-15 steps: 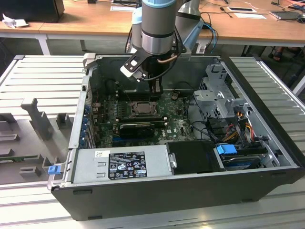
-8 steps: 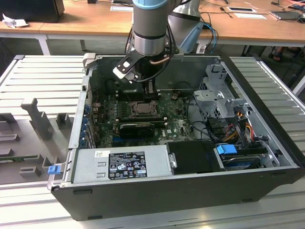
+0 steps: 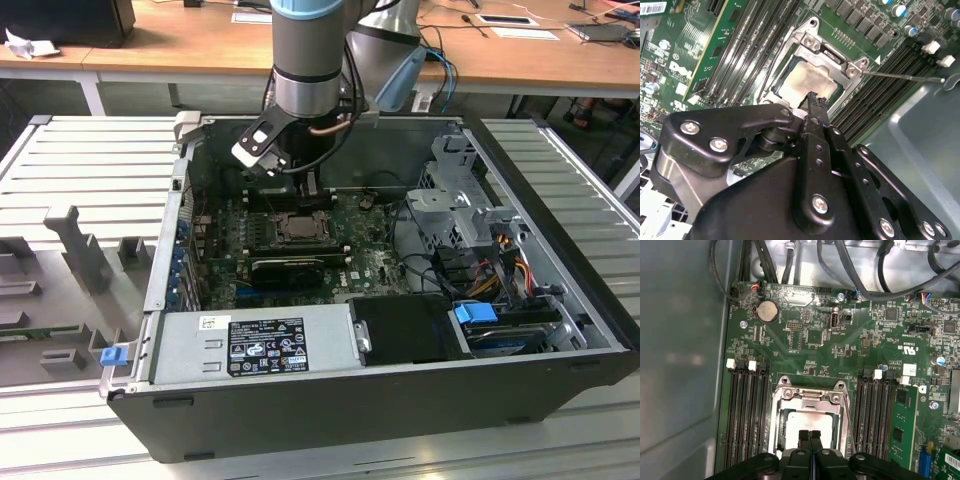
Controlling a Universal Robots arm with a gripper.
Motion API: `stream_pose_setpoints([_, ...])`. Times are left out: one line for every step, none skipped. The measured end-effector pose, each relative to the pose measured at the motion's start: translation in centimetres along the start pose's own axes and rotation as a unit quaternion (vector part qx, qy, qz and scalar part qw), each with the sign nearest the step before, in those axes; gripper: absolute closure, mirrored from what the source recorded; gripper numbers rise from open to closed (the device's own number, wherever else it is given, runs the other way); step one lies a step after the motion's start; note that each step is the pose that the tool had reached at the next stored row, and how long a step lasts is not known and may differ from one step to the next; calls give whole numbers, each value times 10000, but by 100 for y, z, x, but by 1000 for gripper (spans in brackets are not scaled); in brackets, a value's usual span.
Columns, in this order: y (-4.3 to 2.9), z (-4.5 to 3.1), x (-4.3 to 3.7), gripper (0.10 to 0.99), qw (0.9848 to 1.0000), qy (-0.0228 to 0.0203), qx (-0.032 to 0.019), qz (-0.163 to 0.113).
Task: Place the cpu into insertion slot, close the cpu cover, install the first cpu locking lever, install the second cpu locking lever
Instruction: 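Close the cpu cover, then install the first cpu locking lever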
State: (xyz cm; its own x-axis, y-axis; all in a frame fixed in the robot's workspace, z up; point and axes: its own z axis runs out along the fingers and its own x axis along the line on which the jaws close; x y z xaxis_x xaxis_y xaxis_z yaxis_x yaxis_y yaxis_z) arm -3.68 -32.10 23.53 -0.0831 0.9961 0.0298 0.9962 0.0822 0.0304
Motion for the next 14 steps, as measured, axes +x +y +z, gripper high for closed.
stream_pose_setpoints([-10, 0, 1, 980, 10000, 0, 0, 0])
stream_pose_setpoints([-14, 0, 2, 980, 10000, 0, 0, 0])
stream_pose_setpoints([-22, -1, 2, 980, 10000, 0, 0, 0])
stream_pose_setpoints([-26, -1, 2, 980, 10000, 0, 0, 0])
stream_pose_setpoints([-35, -1, 3, 980, 10000, 0, 0, 0])
stream_pose_setpoints([-43, -1, 4, 980, 10000, 1, 0, 0])
stream_pose_setpoints([-43, -1, 4, 980, 10000, 0, 0, 0])
stream_pose_setpoints([-45, -18, 4, 980, 10000, -1, 1, 0])
stream_pose_setpoints([-45, -30, 5, 980, 10000, 0, 0, 0])
stream_pose_setpoints([-44, -33, 5, 980, 10000, 0, -1, 0])
stream_pose_setpoints([-44, -34, 5, 980, 10000, 1, -1, 0])
stream_pose_setpoints([-45, -38, 5, 980, 10000, -1, 0, 0])
stream_pose_setpoints([-44, -41, 5, 980, 10000, -1, 0, 0])
stream_pose_setpoints([-44, -41, 5, 980, 10000, 0, 0, 0])
